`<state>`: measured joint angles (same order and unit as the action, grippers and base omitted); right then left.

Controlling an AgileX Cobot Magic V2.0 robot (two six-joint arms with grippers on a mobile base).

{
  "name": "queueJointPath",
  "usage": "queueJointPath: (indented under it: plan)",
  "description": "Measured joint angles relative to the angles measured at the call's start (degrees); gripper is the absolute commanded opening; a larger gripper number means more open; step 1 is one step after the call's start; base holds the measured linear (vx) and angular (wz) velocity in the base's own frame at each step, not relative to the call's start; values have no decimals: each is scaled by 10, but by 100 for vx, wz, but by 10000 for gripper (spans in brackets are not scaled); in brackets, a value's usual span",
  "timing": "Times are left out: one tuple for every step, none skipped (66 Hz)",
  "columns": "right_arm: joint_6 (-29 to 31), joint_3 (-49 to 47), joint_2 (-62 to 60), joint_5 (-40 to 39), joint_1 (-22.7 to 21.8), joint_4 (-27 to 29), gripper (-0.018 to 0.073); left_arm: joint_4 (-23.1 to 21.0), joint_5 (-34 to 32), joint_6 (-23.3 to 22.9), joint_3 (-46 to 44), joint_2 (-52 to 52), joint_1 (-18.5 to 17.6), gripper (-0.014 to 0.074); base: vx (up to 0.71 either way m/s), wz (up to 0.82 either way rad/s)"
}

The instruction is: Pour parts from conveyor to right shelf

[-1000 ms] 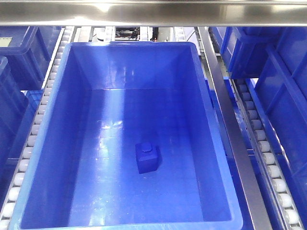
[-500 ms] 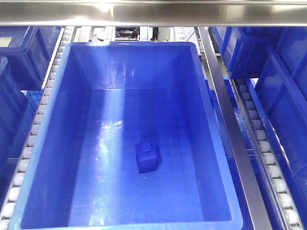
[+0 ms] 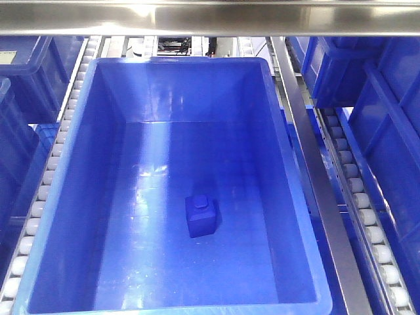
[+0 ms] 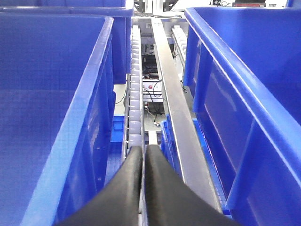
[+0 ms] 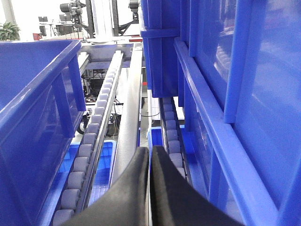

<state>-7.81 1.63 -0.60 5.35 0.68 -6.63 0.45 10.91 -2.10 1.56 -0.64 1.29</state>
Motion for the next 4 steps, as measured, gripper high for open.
queueJointPath:
  plan:
    - [0,0,0,0,0,0,-5,0,0,0,0,0,0,-6,0,0]
    - [0,0,0,0,0,0,-5,0,0,0,0,0,0,-6,0,0]
    - [0,0,0,0,0,0,-5,0,0,0,0,0,0,-6,0,0]
    - [0,0,0,0,0,0,-5,0,0,0,0,0,0,-6,0,0]
